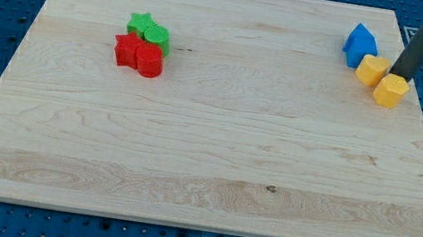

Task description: Slide the yellow hexagon closer to the yellow heart

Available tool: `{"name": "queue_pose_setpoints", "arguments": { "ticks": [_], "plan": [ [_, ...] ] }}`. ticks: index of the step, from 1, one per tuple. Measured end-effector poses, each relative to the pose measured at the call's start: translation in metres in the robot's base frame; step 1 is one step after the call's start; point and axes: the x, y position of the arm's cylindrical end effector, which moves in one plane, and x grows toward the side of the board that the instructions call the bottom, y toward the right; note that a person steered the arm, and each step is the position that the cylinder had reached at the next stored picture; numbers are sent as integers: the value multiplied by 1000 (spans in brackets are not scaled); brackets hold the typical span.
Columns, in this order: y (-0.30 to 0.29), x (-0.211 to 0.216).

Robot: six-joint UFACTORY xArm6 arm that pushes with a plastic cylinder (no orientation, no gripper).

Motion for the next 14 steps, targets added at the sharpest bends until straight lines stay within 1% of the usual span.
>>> {"name": "queue_pose_setpoints", "arguments": {
  "ticks": [2, 3, 4, 5, 6, 7, 9, 10, 11, 12, 13, 14],
  "plan": [
    [-15, 0],
    [-2, 0],
    [37, 2],
    [40, 14],
    [36, 29],
    [27, 33],
    [-29, 33],
    [-19, 33],
    [12, 42],
    [-5, 82],
    [-52, 89],
    [-88, 79]
  ]
}}
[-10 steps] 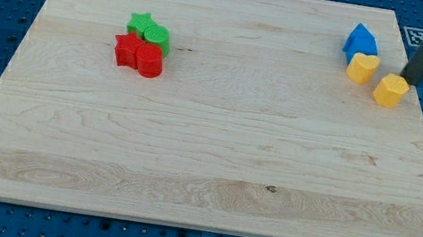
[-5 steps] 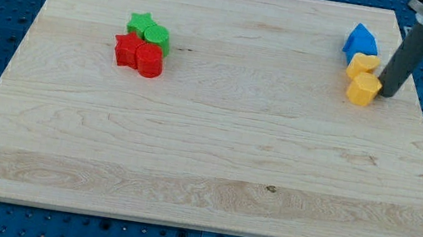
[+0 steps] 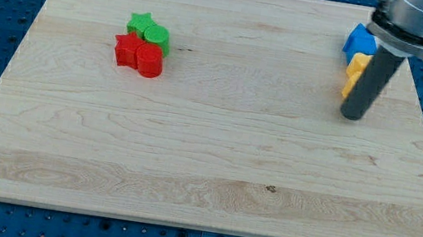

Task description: Slide the yellow hexagon closer to the yellow heart

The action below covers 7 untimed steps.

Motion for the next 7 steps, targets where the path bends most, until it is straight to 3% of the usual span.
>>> {"name": "queue_pose_setpoints", "arguments": {
  "ticks": [7],
  "plan": [
    [19, -17]
  ]
}}
